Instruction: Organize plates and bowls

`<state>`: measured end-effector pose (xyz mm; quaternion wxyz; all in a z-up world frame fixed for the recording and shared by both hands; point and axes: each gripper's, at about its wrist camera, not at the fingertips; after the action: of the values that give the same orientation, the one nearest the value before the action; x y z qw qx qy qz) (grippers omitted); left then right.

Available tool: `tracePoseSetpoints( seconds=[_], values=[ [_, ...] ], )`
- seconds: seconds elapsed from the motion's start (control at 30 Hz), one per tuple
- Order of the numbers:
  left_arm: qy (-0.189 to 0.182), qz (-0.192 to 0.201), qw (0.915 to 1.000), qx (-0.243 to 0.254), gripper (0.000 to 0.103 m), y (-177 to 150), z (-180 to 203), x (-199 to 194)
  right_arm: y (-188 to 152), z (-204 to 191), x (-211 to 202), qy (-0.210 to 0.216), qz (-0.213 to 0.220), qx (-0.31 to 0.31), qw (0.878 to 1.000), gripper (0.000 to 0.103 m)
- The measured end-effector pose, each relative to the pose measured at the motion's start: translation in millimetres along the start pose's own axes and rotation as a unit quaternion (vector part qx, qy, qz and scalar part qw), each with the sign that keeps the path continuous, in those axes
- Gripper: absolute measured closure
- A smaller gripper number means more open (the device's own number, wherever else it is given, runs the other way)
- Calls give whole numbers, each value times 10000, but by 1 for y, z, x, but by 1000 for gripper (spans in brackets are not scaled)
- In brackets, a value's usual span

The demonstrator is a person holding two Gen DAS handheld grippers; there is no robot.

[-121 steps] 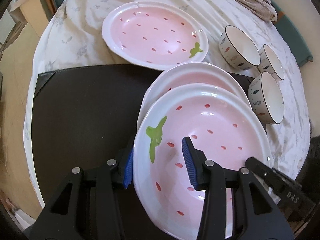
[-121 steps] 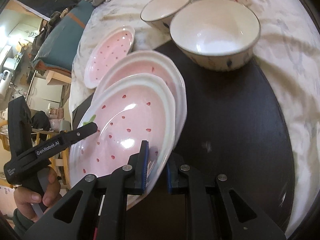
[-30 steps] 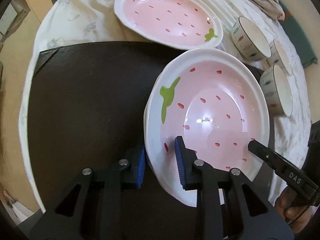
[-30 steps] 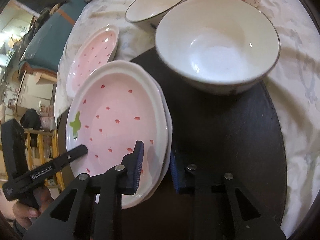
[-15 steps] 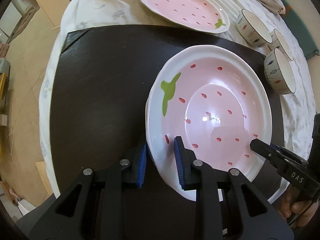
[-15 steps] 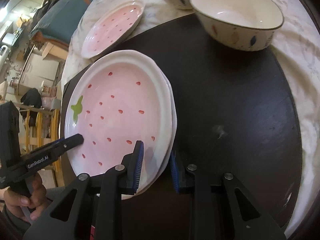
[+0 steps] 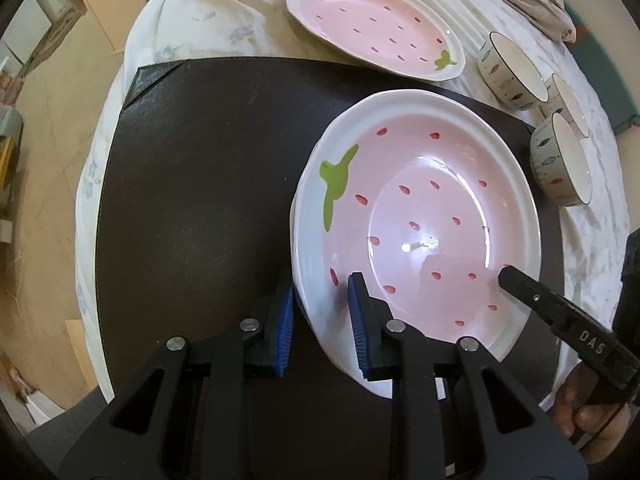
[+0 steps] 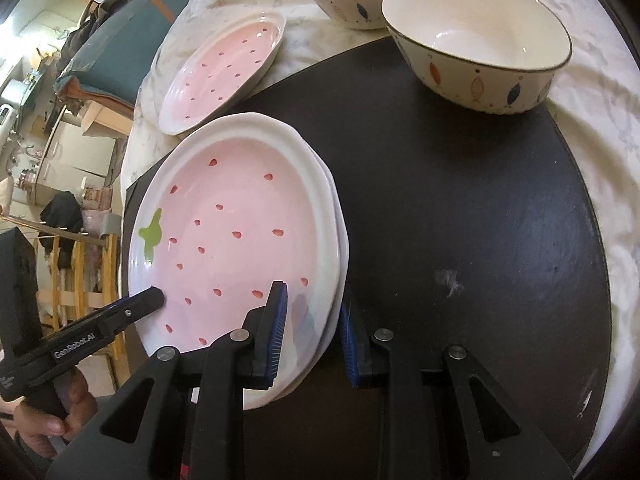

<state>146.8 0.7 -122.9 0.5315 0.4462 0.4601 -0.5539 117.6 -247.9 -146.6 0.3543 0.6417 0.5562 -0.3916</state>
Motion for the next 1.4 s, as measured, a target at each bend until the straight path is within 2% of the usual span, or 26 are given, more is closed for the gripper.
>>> tracePoseSetpoints(
  seconds=[0.17,0.33,0.5,0.6,0.73,0.8,0.83,0.87,0.9,1.07,1.1,1.13,1.17,1.2,1.27,1.4],
  values=[
    [37,77,9999,-52,81,-2,0,0,0,3,-2,33,5,38,10000,76],
    [150,256,9996,22,81,-6,2,-8,-3,0,-3,-107,49,-82,9999,76],
    [438,614,9971,100,80,-10,3,-27,-5,-4,-19,-293,347,-132,9989,76],
    [674,764,9948,-15,80,-12,0,-32,-7,-5,-28,-353,496,-159,9980,76],
    [627,718,9954,-28,80,-15,-2,-34,-15,-6,-36,-426,649,-184,9968,74],
    [659,837,9943,-52,80,-18,-2,-40,-20,-7,-40,-416,734,-161,9963,73],
    [711,920,9932,-90,80,-19,-3,-44,-23,-9,-43,-469,770,-165,9958,68],
    [719,963,9927,-106,80,-20,-2,-47,-25,-10,-44,-512,794,-176,9954,48],
    [669,1012,9925,-124,80,-20,-2,-51,-25,-13,-46,-553,845,-178,9947,40],
    [616,1298,9895,-126,80,-25,6,-74,-31,-31,-67,-600,1142,-269,9913,27],
    [601,1319,9893,-140,72,-27,6,-79,-33,-33,-71,-616,1178,-287,9907,26],
    [596,1349,9889,-176,46,-29,6,-83,-36,-35,-76,-626,1205,-285,9903,23],
    [572,1398,9883,-217,28,-30,6,-88,-39,-35,-80,-643,1227,-265,9900,18],
    [476,1506,9870,-289,3,-32,5,-95,-42,-36,-85,-689,1275,-216,9892,16],
    [307,1706,9843,-331,0,-35,6,-106,-46,-41,-97,-692,1351,-184,9882,13],
    [330,1756,9836,-238,0,-35,14,-112,-44,-57,-117,-643,1425,-422,9868,13]
  ],
)
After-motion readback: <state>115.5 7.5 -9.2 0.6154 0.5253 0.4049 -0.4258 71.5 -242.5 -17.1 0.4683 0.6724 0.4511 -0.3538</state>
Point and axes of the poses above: each gripper's, at about its wrist camera, not at the fingertips, and x roughly the way its jaws point, z to its right, y to its top, and after that the axes turned 11 degrees about -z, right-handed
